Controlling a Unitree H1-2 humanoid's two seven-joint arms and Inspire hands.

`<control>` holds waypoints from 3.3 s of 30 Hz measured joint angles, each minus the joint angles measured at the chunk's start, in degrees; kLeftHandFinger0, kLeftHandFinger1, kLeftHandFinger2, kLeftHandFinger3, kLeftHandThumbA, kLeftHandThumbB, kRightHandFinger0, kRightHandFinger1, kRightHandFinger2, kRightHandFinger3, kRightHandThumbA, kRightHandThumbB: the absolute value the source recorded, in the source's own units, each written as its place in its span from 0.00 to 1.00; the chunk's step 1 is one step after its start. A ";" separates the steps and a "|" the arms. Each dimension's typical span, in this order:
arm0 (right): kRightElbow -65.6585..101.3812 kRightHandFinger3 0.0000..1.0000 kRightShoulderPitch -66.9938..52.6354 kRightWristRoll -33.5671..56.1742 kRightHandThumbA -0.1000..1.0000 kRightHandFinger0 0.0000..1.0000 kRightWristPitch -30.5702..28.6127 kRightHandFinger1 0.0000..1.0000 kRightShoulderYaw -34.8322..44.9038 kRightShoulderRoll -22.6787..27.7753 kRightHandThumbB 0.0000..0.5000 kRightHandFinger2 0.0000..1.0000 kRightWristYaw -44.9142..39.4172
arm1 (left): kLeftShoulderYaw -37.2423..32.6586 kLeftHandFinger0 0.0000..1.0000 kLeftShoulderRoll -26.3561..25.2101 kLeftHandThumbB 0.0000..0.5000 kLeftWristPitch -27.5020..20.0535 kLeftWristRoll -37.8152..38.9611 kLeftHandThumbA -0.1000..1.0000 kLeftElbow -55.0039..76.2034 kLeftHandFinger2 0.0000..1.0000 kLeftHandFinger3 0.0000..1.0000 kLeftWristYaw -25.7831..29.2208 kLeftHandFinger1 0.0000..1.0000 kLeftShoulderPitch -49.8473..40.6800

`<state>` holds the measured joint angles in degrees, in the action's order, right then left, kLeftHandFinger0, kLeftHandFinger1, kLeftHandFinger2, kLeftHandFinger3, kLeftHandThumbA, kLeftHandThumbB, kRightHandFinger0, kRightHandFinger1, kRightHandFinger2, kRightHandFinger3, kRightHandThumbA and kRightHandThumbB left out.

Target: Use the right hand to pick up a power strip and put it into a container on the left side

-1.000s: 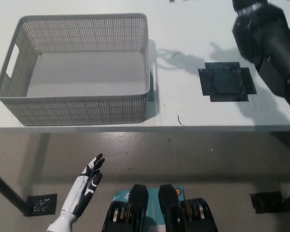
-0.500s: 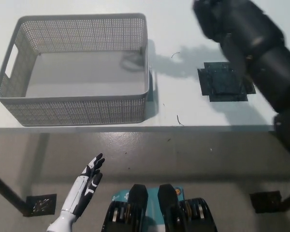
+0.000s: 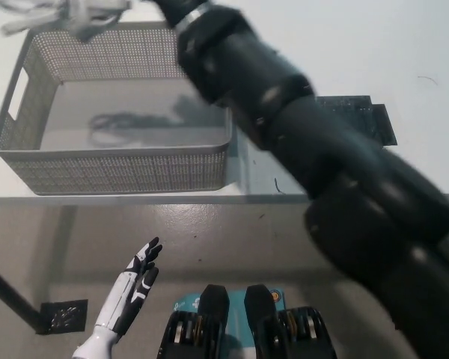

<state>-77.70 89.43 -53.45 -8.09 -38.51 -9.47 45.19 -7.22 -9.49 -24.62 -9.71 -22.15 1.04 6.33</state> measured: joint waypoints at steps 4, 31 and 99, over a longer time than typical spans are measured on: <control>-2.73 0.44 1.97 0.15 0.00 0.00 -0.03 0.01 0.04 -3.41 0.57 0.49 -0.74 | 0.02 1.00 0.00 0.29 -0.01 0.07 1.00 0.09 1.00 1.00 -0.03 1.00 0.18; -8.37 1.00 -3.69 7.64 0.81 1.00 7.40 1.00 10.89 -7.50 1.00 1.00 -30.12 | -0.05 1.00 -0.27 0.26 -0.03 0.57 1.00 0.36 1.00 1.00 -0.17 1.00 1.42; 57.62 1.00 -49.39 41.63 1.00 0.71 17.80 0.82 49.80 21.07 0.74 0.96 -71.99 | -0.07 1.00 -0.21 0.28 0.05 0.29 0.99 -1.76 1.00 1.00 -1.15 1.00 1.85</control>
<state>-20.07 40.05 -11.82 9.71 11.29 11.60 -26.80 -7.29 -9.69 -24.58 -9.42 -23.90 -0.11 8.18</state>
